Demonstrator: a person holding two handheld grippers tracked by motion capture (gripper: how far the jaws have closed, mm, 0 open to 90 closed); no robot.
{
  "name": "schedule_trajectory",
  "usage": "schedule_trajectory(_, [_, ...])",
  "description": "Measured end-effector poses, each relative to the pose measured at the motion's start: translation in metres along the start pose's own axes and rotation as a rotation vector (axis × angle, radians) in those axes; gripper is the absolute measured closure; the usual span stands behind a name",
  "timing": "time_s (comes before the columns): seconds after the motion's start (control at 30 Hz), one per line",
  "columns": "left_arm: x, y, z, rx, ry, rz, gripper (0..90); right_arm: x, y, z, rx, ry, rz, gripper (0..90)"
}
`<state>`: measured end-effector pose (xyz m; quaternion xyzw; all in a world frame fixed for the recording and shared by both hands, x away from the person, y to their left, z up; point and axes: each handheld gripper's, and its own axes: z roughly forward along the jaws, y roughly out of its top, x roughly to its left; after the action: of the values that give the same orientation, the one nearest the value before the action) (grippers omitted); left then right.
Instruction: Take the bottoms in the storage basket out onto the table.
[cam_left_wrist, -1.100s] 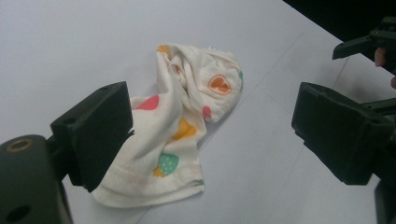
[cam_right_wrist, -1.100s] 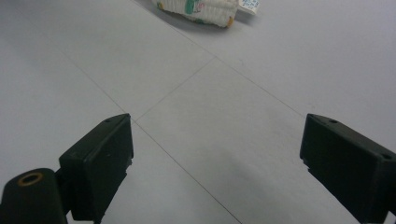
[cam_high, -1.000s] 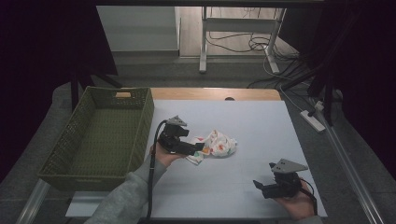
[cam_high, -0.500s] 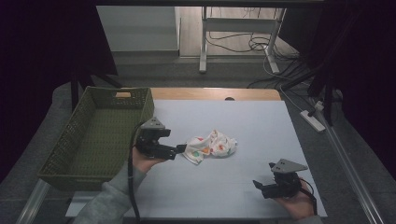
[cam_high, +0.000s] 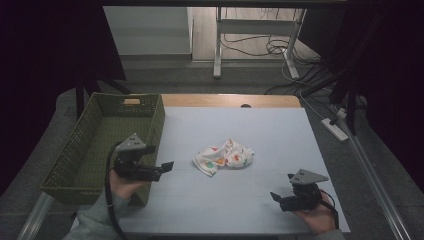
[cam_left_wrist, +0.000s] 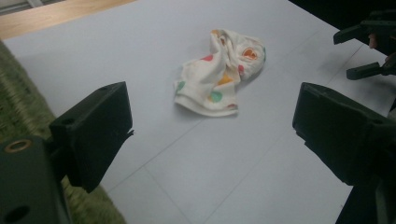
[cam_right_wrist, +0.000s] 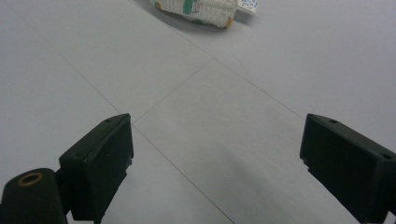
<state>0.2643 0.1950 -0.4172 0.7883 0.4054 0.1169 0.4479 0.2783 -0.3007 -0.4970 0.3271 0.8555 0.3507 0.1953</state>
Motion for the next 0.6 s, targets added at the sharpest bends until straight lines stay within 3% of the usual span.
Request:
schedule_trajectory(0.33, [0.008,-0.026,-0.019,-0.007,0.019,-0.028,11.1,-0.001,0.0,0.001,0.002,-0.002,0.004,9.9])
schedule_trajectory(0.6, [0.012,-0.033,-0.023,-0.009,0.031,-0.048,11.2,-0.001,0.0,0.0,-0.007,-0.005,0.002,9.9])
